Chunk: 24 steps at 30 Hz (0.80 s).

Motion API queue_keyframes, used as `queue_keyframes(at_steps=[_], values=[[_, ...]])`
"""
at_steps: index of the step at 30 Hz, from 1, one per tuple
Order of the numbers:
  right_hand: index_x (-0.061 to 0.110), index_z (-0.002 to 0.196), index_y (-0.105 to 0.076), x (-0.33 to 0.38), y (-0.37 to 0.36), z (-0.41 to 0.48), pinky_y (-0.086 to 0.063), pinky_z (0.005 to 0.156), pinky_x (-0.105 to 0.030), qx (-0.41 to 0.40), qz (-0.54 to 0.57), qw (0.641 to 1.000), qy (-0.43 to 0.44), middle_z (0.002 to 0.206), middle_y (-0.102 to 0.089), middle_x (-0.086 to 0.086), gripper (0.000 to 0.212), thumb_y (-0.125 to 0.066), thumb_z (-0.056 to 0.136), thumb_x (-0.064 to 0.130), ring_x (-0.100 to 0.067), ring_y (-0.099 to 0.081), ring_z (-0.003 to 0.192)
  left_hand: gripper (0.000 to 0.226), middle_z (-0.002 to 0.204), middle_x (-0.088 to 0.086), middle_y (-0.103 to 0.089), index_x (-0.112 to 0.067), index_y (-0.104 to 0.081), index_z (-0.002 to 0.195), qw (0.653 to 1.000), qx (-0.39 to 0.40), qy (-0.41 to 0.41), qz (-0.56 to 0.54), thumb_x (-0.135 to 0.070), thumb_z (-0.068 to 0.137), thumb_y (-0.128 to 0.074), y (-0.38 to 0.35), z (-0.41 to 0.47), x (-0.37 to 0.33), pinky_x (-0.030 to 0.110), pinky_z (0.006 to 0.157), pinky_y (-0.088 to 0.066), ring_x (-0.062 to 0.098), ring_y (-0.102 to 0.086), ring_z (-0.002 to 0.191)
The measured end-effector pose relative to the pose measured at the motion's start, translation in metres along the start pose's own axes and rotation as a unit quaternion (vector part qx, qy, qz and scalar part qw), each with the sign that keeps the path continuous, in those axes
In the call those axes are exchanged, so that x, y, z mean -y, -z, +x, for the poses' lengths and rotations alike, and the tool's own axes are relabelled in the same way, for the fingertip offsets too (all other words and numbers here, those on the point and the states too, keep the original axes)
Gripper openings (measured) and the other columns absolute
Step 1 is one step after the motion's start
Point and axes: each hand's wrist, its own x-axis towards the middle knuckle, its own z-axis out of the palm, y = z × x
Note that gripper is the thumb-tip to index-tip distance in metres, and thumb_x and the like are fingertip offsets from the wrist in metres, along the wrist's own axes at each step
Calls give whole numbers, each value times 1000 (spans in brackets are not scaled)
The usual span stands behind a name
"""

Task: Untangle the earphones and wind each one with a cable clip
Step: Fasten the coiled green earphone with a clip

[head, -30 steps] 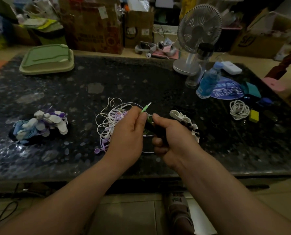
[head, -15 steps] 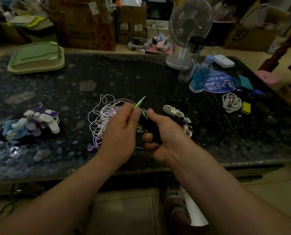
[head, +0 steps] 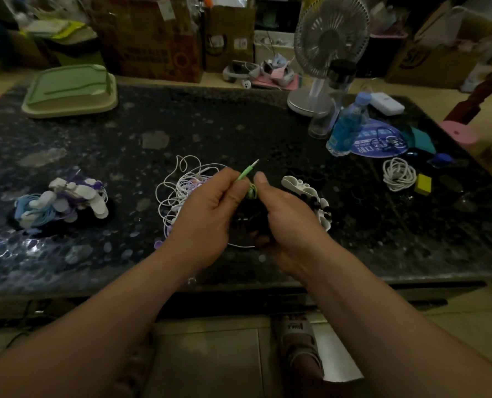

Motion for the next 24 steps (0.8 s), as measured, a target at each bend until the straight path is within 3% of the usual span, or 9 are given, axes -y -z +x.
queue_keyframes(at_steps=[3,5,8,12,14,17,19,22,24], values=[[13,103,-72,1,-1,-1,-54,51,-26,-3,-22,1000,15,84,-74,-3,38,-53,106,46,-16,-68,62,18,81,2,-64,-9,-62,94,999,-37,1,6,-17,108,-54,0,-3,-3,26,65,-48,7,-56,72],[13,101,-72,2,0,-1,-48,46,-23,-19,-41,999,23,78,-72,-3,36,-53,107,43,-15,-65,54,19,77,-2,-60,-12,-57,90,998,-50,11,29,-20,107,-55,-2,-3,-2,31,65,-47,8,-53,71],[13,100,-74,2,-4,-2,-60,55,-32,-44,-50,997,26,91,-79,-9,32,-51,109,33,-18,-77,73,28,75,-5,-53,-13,-54,88,997,-9,75,36,-30,109,-49,-1,-3,-7,39,69,-45,11,-49,70],[8,85,-71,-3,-4,8,-60,83,-63,-86,-157,983,40,93,-74,-17,35,-47,102,28,-37,-73,92,29,82,-26,-70,-36,-65,93,977,37,199,-65,-44,109,-43,-5,-10,-15,16,76,-49,-11,-64,79],[8,86,-70,-5,-3,10,-58,88,-63,-97,-185,978,28,94,-73,-16,36,-45,99,30,-38,-71,93,27,89,-35,-69,-42,-63,98,973,54,209,-78,-49,109,-40,-6,-13,-19,13,80,-48,-17,-64,89],[4,86,-60,-8,1,10,-53,76,-41,-82,-238,966,61,89,-65,-14,35,-43,102,30,-34,-60,82,39,111,1,-68,-18,-63,111,982,37,186,-12,-46,111,-35,-6,-13,-21,31,89,-51,17,-64,105],[8,92,-61,-9,3,6,-48,73,-39,-71,-262,957,105,88,-60,-15,36,-42,106,34,-43,-55,85,42,115,17,-63,-9,-61,113,981,13,194,-3,-42,111,-35,-7,-13,-22,43,90,-51,30,-61,104],[26,113,-65,-3,10,-5,-52,96,-40,-17,-275,950,150,107,-70,7,40,-38,108,55,-12,-66,102,39,103,11,-72,-14,-68,104,972,11,231,-39,-38,111,-38,-6,-11,-18,45,90,-54,23,-68,95],[42,122,-60,4,14,-13,-52,97,-33,75,-291,937,178,109,-69,18,36,-44,100,66,3,-65,102,38,101,5,-78,-17,-73,110,959,36,266,-88,-34,110,-39,0,-6,-14,42,87,-59,23,-72,101]])
